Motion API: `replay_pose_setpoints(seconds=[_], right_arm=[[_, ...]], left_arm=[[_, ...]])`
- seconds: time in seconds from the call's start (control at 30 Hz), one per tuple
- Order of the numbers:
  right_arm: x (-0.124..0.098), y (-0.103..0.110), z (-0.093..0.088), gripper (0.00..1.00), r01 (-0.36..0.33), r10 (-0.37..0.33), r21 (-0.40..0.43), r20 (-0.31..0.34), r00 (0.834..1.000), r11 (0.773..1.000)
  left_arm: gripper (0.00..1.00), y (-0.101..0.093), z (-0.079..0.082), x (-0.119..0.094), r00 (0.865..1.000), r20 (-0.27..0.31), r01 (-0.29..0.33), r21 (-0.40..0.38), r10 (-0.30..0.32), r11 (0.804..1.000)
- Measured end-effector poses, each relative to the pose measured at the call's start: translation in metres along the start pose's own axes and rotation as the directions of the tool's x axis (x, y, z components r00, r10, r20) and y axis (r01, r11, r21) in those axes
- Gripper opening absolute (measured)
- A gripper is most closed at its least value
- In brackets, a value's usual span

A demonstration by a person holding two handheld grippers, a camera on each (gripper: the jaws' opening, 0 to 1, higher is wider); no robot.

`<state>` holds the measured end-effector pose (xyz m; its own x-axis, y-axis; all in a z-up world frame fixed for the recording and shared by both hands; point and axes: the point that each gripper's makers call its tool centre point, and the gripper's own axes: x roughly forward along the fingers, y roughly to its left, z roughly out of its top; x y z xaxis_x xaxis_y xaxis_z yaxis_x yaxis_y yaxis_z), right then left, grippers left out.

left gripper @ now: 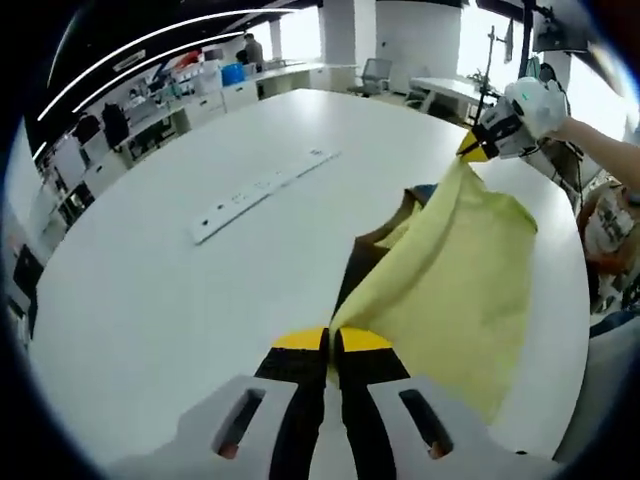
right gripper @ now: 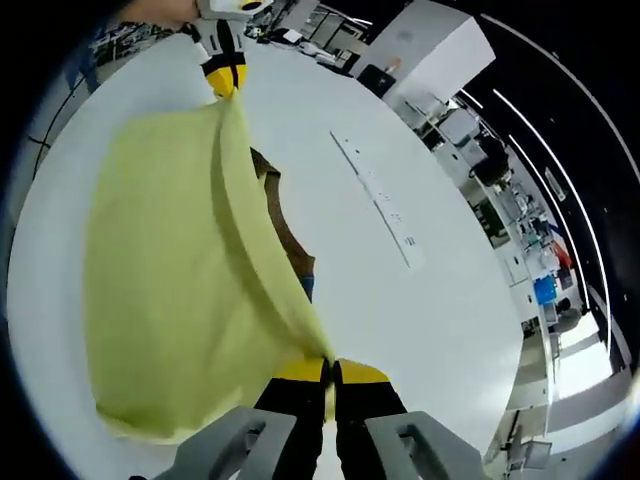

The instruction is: Fold the garment on the visible template until the final outline fits inside the template.

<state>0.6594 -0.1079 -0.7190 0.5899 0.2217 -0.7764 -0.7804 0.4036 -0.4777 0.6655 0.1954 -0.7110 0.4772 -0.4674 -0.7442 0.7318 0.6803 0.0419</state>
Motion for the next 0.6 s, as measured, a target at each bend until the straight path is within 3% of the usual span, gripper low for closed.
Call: replay_pose_setpoints(seconds=[0.13,0.3,0.53,0.6], right_arm=[[0.009,0.0,-0.003,0.0,-0.005,0.005,0.008,-0.003,1.0,1.0],[0.025,0.004,-0.008,0.0,-0.033,0.034,0.038,-0.006,0.999,0.999],[0.033,0.007,-0.012,0.0,-0.074,0.068,0.224,0.038,0.997,0.972],[0.035,0.006,-0.014,0.0,-0.071,0.064,0.222,0.041,0.997,0.972]], left_arm=[[0.0,0.001,0.0,0.007,0.998,0.056,0.048,-0.074,-0.044,0.996],[0.0,0.005,-0.01,0.017,0.999,0.033,0.033,-0.078,-0.031,0.996],[0.0,0.008,-0.017,0.026,1.0,0.009,0.028,-0.076,-0.028,0.997],[0.0,0.007,-0.018,0.028,1.0,0.0,0.028,-0.072,-0.028,0.997]])
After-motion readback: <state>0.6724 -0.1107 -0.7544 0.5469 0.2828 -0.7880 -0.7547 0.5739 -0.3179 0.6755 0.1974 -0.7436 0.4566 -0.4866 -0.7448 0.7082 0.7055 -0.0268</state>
